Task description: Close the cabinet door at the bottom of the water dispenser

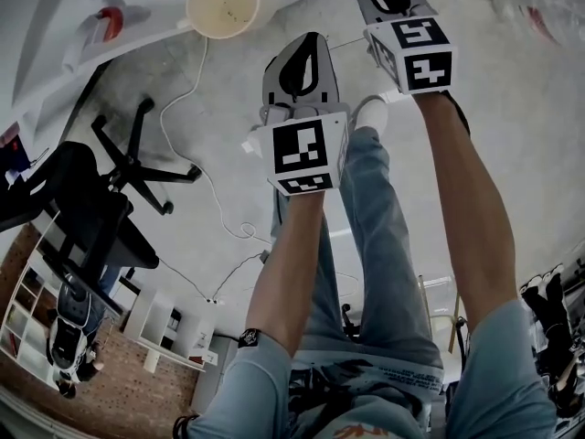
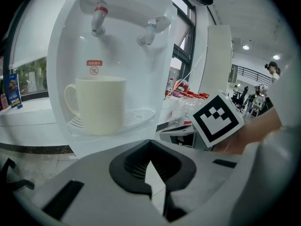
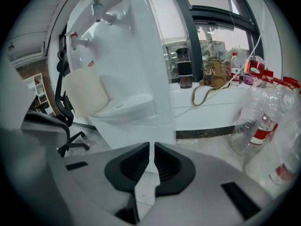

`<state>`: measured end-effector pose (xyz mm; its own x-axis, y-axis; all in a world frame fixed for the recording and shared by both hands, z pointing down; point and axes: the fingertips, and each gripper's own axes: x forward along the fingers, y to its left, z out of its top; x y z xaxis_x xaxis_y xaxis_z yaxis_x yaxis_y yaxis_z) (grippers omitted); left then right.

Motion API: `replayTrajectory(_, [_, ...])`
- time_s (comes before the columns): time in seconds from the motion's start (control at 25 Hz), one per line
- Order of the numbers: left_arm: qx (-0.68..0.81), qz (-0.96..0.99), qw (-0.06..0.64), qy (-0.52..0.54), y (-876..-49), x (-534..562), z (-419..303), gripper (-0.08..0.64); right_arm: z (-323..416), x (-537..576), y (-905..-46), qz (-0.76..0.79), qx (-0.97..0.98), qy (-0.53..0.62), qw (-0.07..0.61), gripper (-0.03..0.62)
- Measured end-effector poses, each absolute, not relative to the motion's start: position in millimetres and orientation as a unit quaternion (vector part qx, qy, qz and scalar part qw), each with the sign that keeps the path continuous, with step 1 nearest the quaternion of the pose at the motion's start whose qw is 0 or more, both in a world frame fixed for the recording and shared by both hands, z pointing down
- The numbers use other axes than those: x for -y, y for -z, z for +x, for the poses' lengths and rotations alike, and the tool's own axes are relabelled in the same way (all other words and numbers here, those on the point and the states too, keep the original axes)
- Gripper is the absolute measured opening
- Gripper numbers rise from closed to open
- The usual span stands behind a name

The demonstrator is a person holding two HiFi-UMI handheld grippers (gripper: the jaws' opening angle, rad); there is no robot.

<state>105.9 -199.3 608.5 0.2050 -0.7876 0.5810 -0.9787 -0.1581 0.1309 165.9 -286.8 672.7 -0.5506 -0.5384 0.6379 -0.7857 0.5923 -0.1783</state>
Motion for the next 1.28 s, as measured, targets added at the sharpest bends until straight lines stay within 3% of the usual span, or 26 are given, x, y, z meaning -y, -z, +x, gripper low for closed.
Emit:
replayTrajectory(0.44, [0.58,0.754,0.229,-0.209,-578,187,119,0.02,181,245,-623,0.401,0.847,-0.267,0.225,0.031])
replayTrajectory(0.84, [0.583,0.767,0.2,-0.178,-511,175,104,0.02,165,212,-534,0.418,0.861,-0.228,0.179,0.028])
replayTrajectory(1.28, [0.625,0.754,0.163,-0.121,-394,119,30,0.02,118,143,-410,0.425,0.875,-0.191,0.131,0.028])
